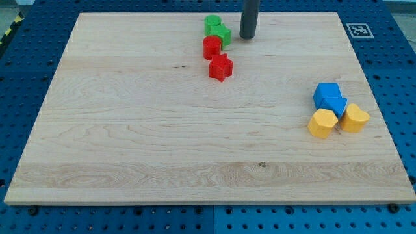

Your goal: Push the green star into the red circle

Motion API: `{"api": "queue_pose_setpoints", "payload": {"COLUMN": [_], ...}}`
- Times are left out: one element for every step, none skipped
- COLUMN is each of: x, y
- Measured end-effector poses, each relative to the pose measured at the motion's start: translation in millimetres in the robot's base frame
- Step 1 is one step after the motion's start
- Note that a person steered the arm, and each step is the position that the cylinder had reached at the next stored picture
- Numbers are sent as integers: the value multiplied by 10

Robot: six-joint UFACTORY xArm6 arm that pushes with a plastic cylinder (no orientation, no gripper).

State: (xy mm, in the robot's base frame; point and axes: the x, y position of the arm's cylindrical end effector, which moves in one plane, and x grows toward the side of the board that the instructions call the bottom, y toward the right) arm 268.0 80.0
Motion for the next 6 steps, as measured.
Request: {"api": "queue_pose_setpoints", "payload": {"x": [0, 0, 0, 0, 0, -2], "y": [0, -77, -232, -361, -446, -464]}}
